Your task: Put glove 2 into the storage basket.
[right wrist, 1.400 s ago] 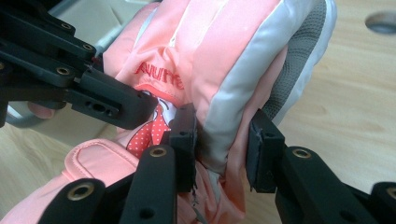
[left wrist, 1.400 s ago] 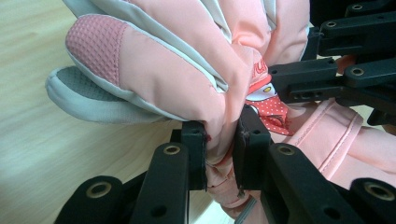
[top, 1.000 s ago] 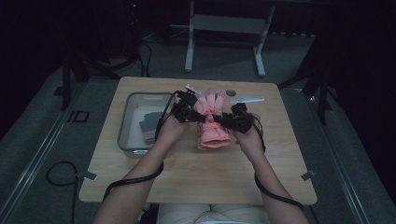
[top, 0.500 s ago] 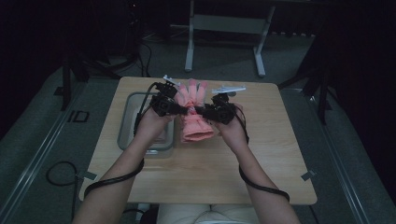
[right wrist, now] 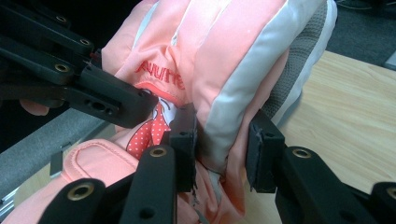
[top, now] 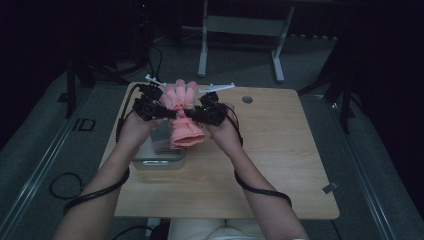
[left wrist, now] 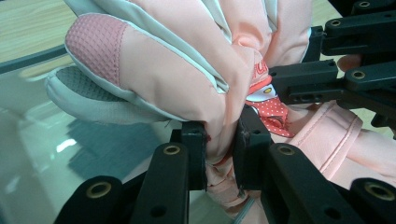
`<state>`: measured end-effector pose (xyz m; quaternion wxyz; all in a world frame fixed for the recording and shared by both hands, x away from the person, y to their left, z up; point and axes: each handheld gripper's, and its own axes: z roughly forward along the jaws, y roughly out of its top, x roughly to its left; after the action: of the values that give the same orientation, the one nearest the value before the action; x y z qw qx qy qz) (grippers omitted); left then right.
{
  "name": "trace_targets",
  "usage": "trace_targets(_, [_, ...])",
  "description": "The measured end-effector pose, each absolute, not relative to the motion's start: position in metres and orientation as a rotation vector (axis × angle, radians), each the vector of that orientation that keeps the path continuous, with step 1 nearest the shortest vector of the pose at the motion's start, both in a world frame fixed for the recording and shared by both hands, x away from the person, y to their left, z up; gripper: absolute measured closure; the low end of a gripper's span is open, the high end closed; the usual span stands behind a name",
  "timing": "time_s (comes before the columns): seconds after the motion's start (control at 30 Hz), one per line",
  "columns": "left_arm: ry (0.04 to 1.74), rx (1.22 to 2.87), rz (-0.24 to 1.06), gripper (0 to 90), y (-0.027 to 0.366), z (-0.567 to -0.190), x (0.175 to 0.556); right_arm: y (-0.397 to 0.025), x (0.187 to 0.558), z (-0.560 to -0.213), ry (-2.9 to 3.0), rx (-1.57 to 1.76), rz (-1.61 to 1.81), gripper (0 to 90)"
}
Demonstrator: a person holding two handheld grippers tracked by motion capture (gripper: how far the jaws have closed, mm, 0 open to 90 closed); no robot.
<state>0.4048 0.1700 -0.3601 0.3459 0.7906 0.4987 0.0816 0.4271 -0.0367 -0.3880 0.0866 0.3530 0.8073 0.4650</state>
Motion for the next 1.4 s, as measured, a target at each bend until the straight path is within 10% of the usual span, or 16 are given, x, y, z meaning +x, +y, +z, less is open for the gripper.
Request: trace_targets(1.4, [1.529, 2.006, -0.009, 72.0, 0.237, -0.472, 0.441, 0.042, 0.476, -0.481, 2.693, 1.173, 1.123, 64.9])
